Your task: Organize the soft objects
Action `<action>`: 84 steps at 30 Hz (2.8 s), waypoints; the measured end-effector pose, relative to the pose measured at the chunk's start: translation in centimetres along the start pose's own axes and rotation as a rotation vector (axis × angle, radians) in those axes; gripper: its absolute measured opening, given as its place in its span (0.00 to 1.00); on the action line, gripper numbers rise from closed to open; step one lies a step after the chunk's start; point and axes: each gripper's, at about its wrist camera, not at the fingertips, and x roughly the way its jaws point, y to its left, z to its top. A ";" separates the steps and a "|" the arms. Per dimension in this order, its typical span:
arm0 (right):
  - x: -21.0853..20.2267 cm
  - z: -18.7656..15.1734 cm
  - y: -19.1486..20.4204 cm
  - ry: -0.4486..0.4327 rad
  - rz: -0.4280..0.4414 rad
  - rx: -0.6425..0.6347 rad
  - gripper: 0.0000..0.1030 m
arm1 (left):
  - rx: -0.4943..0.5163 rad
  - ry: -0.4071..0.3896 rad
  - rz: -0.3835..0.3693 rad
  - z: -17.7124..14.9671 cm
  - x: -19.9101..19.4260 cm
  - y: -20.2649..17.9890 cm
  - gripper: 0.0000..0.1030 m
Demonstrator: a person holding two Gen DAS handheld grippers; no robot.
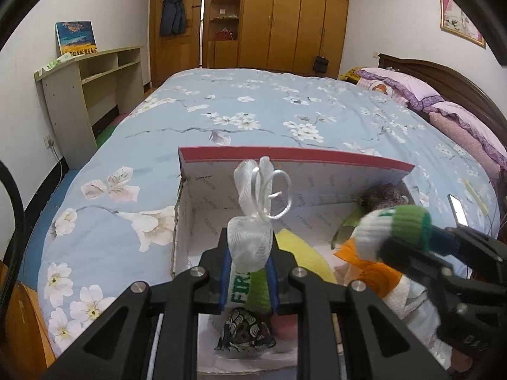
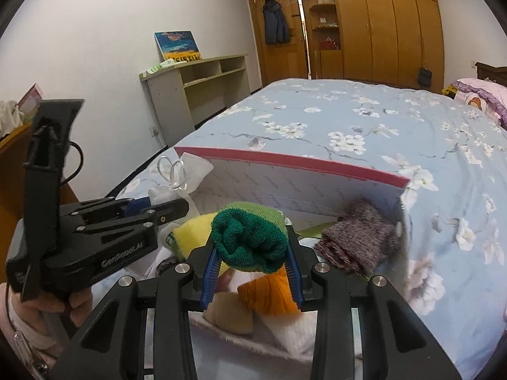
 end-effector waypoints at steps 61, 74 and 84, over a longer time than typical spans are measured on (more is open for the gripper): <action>-2.2 -3.0 -0.5 -0.011 -0.043 0.049 0.63 | -0.022 0.047 0.018 -4.5 -4.8 -1.7 0.57; -4.2 -4.9 -1.2 0.003 -0.118 0.127 0.63 | -0.023 0.051 0.022 -5.0 -5.1 -2.1 0.57; -4.3 -5.3 -0.6 0.014 -0.127 0.120 0.63 | -0.024 0.064 0.024 -5.4 -5.0 -2.3 0.57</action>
